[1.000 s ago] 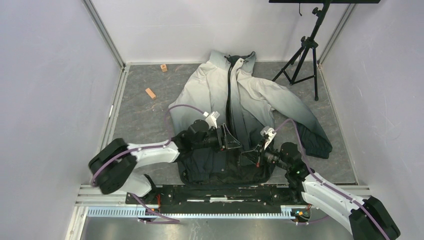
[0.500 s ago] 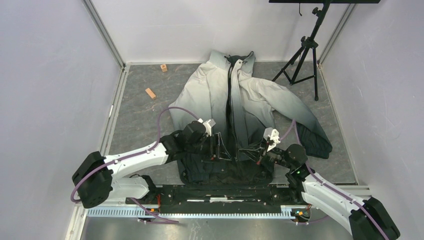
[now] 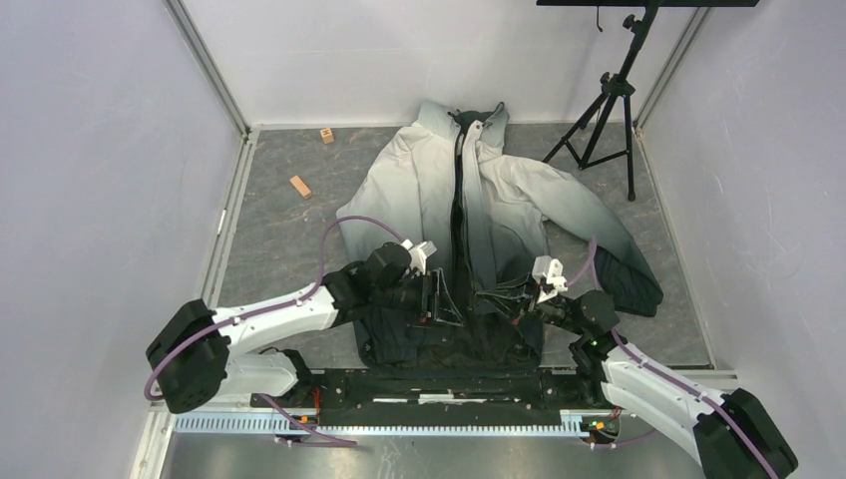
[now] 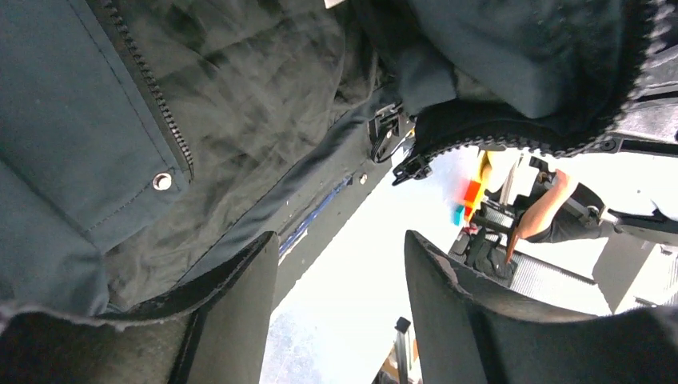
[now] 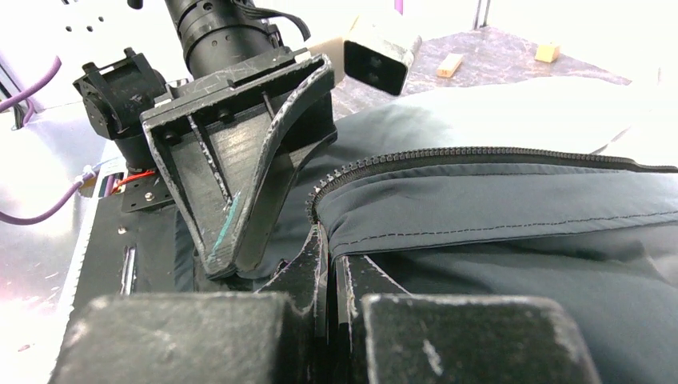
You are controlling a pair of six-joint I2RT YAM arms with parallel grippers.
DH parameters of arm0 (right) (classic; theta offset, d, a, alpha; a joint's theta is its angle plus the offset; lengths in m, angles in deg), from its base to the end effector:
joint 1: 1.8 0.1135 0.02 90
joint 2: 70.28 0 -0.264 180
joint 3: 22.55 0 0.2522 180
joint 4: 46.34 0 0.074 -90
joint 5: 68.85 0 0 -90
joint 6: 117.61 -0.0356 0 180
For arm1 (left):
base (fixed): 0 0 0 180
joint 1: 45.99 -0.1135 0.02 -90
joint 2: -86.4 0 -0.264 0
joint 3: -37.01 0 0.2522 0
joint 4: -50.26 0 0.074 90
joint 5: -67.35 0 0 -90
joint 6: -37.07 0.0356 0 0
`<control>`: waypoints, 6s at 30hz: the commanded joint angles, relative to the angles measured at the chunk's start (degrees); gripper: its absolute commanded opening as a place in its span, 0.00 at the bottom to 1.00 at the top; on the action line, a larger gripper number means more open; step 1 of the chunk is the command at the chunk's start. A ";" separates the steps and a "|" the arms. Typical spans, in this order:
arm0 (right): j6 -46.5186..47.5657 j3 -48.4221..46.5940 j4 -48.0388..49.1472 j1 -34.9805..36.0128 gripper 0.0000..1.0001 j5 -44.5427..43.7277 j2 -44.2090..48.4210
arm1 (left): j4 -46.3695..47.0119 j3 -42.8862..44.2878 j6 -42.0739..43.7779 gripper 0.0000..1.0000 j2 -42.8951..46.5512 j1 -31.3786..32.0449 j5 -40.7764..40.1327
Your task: Zip up the jacket
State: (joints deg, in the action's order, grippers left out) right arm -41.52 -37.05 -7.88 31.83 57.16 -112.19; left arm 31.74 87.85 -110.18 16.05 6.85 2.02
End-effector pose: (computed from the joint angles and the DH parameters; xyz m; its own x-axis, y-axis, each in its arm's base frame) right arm 0.1119 0.0996 0.1934 -0.0683 0.1881 -0.9798 -0.9396 0.3181 0.1266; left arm 0.1408 -0.2104 0.2124 -0.9774 0.0243 -0.2099 0.1862 0.5681 -0.8016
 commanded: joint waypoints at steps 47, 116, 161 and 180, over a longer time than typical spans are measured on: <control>4.29 14.62 -10.64 0.03 0.00 -9.99 14.77 | -47.36 41.49 4.81 0.61 -42.86 1.59 -19.03; 3.89 13.86 -12.61 0.04 0.00 -10.69 13.95 | -48.00 38.70 10.95 0.63 -39.32 4.64 -32.22; 3.64 13.07 -12.68 0.03 0.00 -10.15 11.89 | -40.65 31.55 15.77 0.15 -30.10 -0.15 -18.90; -16.97 7.40 -6.98 -0.02 0.00 6.53 -5.79 | 6.07 3.26 26.53 0.02 -4.58 -3.01 -5.81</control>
State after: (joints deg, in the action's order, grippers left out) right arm -51.21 -37.02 -21.60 31.83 58.38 -115.95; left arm 22.61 94.26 -89.22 7.35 3.88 -5.52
